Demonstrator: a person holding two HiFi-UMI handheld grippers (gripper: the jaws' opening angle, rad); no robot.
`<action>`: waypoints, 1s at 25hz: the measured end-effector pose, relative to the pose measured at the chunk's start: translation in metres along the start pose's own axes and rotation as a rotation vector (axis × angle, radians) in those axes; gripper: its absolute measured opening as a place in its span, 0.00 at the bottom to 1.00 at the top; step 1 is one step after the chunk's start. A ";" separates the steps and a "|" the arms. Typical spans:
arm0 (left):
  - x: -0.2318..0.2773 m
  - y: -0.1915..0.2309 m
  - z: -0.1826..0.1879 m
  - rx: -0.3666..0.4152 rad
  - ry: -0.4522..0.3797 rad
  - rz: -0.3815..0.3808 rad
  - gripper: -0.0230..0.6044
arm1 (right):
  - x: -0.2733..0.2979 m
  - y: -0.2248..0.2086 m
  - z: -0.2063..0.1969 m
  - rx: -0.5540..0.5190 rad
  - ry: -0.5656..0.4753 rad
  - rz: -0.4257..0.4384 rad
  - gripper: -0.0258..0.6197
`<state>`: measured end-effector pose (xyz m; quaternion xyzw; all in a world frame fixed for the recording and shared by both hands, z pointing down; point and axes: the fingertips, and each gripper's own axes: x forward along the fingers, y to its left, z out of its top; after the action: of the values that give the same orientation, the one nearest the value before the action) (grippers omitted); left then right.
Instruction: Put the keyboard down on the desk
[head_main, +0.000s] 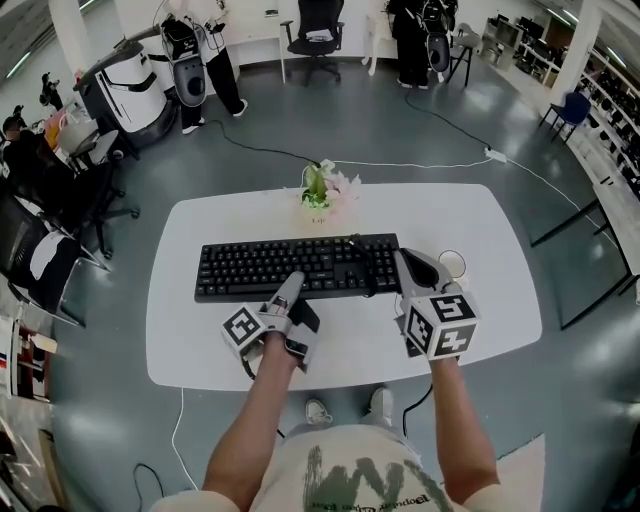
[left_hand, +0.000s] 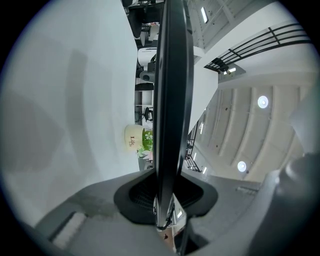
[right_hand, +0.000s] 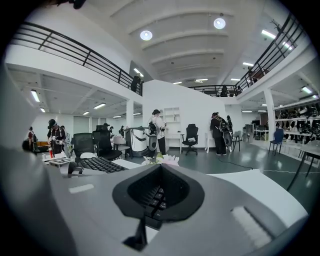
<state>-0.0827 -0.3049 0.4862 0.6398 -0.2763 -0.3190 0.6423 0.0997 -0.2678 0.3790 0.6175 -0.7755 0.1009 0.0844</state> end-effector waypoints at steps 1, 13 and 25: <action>0.002 0.003 -0.003 -0.001 0.000 0.005 0.18 | 0.000 -0.003 -0.001 -0.001 0.003 0.003 0.04; 0.024 0.047 -0.038 -0.061 -0.002 0.060 0.18 | 0.002 -0.025 -0.027 0.014 0.077 0.025 0.04; 0.031 0.094 -0.040 -0.079 -0.012 0.134 0.18 | 0.021 -0.027 -0.061 0.037 0.154 0.075 0.04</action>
<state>-0.0272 -0.3050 0.5771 0.5920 -0.3098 -0.2897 0.6853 0.1215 -0.2776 0.4447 0.5801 -0.7871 0.1656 0.1287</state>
